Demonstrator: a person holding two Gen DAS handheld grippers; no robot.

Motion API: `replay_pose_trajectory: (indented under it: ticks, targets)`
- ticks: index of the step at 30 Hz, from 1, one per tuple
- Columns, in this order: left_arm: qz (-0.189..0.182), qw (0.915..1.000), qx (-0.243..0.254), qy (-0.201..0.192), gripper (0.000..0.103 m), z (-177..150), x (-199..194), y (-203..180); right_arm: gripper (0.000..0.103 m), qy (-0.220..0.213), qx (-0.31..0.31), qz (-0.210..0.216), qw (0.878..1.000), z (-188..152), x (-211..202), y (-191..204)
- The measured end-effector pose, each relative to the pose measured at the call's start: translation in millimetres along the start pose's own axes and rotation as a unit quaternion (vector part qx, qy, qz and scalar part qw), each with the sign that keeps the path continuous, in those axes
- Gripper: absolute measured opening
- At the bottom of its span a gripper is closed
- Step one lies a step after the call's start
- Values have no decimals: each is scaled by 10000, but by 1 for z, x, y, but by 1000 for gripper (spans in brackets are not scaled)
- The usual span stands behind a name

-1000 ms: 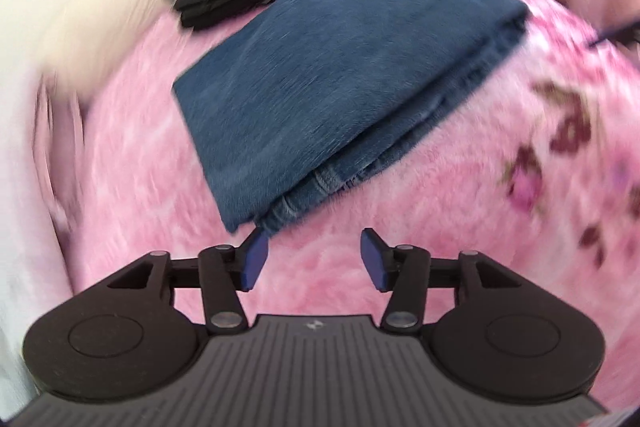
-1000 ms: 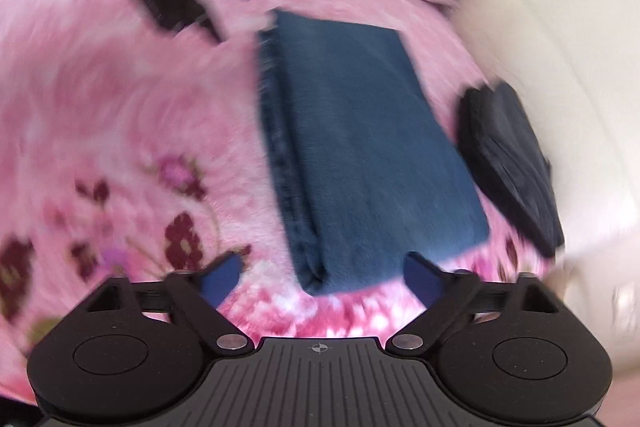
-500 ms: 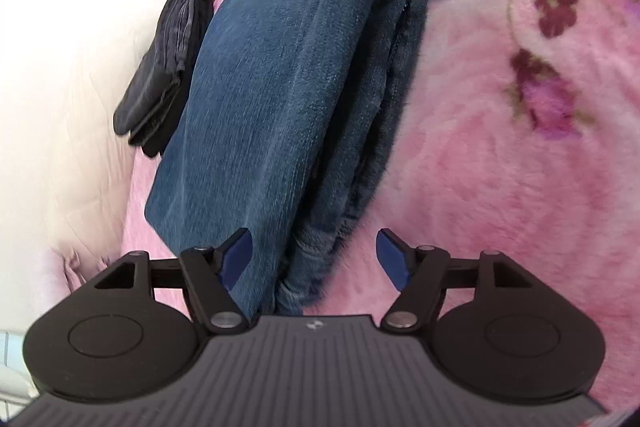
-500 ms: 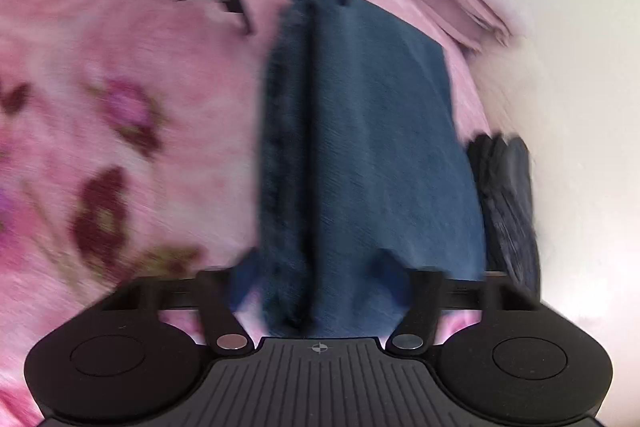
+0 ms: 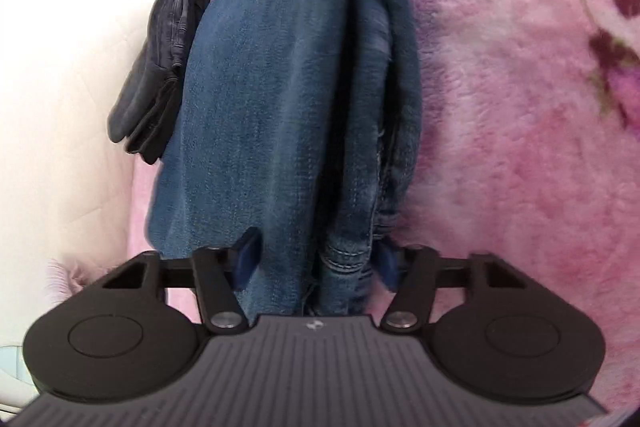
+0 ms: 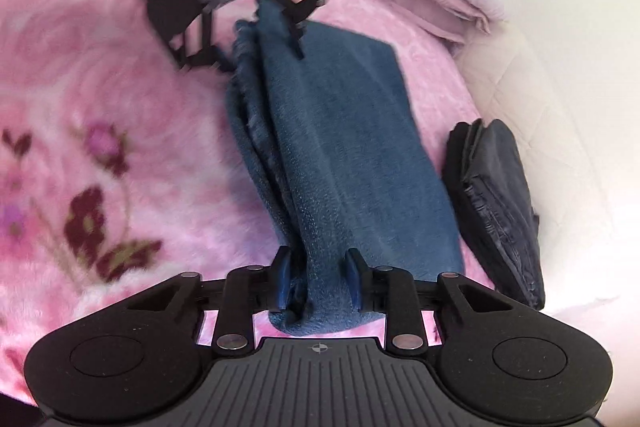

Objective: Fold clothes
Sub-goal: 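Grasp the folded jeans edge with the left gripper while the right gripper grasps beside it, then lift the folded jeans with both grippers and carry them toward the dark clothes stack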

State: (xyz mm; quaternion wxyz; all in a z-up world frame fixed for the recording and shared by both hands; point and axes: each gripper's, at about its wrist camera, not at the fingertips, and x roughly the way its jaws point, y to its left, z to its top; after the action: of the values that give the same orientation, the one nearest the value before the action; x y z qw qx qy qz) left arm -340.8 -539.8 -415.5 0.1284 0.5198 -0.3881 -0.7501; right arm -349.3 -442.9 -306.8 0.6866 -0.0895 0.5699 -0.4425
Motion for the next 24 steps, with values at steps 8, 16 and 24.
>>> replay_pose_trajectory:
  ticks: [8,16,24]
  targets:
    - [-624,9950,-761,-145,43,0,-3,28,48,85,-718,-853,9937,12,31,60]
    - [-244,9996,-159,22,60,-1,-3,9,47,75,-629,-741,9952,3,60,22]
    - [-213,9993,-86,309,36,15,-18,13,34,-107,-431,-310,9985,11,33,-26]
